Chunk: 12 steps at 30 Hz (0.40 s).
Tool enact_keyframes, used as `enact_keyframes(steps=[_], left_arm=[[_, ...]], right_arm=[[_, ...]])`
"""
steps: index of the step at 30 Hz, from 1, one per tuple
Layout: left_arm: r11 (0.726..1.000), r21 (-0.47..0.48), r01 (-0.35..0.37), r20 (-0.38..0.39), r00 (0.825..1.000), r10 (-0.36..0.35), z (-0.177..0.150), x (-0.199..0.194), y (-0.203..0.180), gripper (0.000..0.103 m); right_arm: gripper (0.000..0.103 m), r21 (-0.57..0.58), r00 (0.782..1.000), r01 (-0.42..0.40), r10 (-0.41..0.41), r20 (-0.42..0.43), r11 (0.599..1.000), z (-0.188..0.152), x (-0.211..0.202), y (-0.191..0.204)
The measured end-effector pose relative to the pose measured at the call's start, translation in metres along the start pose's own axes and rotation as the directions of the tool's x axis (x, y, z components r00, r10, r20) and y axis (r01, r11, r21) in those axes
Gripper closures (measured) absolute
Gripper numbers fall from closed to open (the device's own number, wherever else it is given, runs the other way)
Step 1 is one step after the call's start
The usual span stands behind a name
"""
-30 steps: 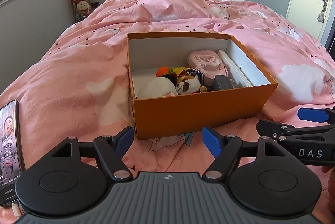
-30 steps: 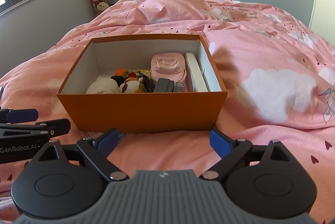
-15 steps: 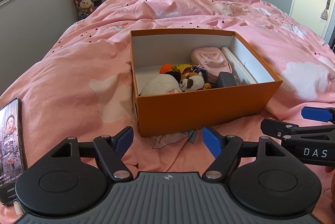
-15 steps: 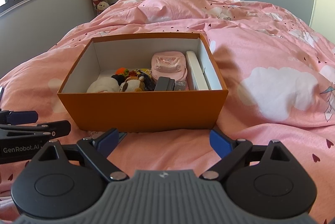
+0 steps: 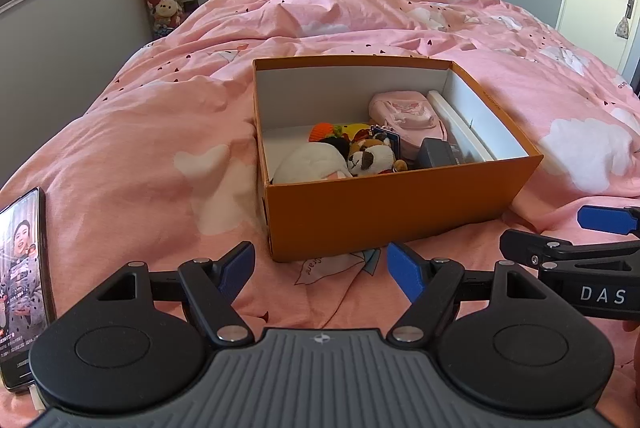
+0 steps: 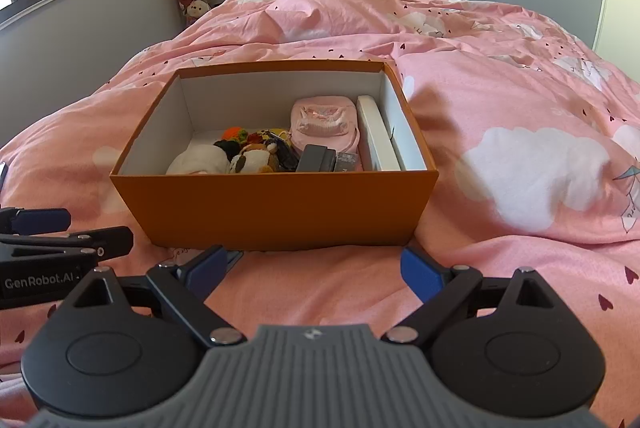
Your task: Organize objects
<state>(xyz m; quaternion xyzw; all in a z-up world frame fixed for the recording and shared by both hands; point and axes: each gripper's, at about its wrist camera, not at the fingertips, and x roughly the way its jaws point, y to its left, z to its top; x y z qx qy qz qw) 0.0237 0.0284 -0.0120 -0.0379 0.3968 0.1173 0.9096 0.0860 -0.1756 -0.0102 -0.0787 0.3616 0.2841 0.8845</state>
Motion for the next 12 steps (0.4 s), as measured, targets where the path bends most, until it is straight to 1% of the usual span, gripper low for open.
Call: enact_keyframes(steps=[12], left_arm=[[1.000, -0.002, -0.011, 0.003, 1.000, 0.011, 0.0005, -0.0007, 0.0013, 0.014]], right_arm=[[0.009, 0.001, 1.000, 0.001, -0.001, 0.000, 1.000, 0.0000, -0.0002, 0.0005]])
